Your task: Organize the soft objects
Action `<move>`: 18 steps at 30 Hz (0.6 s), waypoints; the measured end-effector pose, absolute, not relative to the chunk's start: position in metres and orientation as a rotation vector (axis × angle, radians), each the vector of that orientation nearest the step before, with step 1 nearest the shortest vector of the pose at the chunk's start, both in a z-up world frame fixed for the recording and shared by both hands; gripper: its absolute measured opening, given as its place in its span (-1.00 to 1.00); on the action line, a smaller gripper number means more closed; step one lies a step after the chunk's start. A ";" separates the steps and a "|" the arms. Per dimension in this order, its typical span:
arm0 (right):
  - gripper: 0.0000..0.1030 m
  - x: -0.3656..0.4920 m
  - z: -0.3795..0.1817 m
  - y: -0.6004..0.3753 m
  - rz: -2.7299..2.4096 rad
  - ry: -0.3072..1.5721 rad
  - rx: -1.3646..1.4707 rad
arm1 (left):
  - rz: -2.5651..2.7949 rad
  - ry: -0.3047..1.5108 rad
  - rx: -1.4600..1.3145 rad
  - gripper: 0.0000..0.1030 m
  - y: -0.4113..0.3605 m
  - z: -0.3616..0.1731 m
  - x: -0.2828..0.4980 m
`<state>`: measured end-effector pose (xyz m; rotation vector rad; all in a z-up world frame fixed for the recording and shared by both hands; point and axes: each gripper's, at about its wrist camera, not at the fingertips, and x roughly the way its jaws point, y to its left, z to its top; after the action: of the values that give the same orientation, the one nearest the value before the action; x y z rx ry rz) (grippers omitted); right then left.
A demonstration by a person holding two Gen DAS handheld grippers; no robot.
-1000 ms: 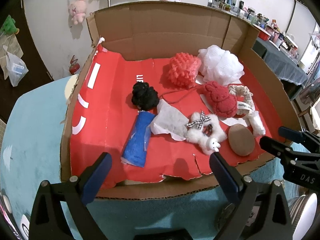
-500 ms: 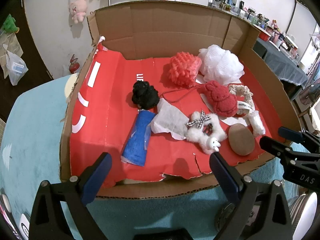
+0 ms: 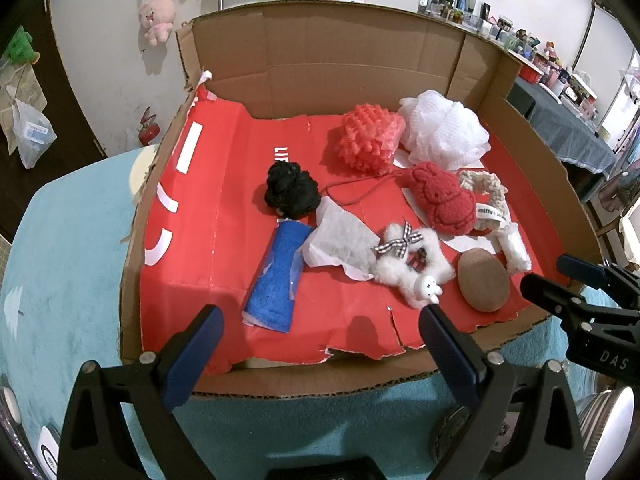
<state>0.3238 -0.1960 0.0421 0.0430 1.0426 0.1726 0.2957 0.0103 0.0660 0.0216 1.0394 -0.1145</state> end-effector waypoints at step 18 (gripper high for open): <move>0.47 0.323 0.043 -0.195 0.170 1.040 0.038 | -0.115 1.040 0.021 0.94 0.011 0.066 0.296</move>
<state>0.3232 -0.1953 0.0431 0.0381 1.0396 0.1702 0.2963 0.0106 0.0659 0.0207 1.0398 -0.1149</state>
